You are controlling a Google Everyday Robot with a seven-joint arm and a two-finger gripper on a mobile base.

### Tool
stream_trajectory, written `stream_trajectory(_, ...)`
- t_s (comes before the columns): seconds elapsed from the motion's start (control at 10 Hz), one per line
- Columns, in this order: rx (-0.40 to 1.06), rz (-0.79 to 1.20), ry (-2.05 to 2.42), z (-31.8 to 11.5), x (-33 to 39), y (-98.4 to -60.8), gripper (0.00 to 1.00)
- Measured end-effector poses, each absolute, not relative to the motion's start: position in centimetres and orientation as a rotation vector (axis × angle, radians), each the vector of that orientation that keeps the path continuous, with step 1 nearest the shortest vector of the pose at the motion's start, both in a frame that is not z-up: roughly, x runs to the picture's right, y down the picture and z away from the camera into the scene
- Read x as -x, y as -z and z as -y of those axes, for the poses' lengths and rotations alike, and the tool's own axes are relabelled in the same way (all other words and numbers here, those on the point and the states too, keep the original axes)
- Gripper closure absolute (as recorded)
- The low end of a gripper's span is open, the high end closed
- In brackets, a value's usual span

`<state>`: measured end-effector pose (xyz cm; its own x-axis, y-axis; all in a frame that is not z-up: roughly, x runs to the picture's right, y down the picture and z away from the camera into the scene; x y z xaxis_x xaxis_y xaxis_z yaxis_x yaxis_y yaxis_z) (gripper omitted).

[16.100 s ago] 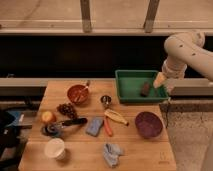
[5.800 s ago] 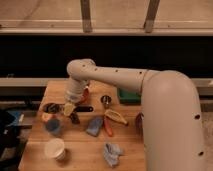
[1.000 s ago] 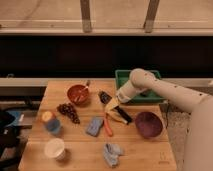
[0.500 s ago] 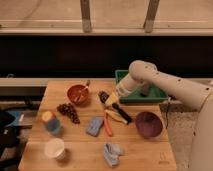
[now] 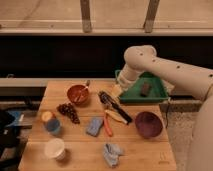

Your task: Place brush in metal cup

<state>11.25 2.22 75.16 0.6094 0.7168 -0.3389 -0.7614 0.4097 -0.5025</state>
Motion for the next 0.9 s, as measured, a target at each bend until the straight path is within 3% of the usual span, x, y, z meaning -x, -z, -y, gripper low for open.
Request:
stream_trajectory(0.6,0.597,-0.361,-1.149,-6.9,-23.7,-67.7,0.37)
stream_trajectory(0.9,0.587,-0.382,-1.167,-7.4,-24.5,-66.9,0.37)
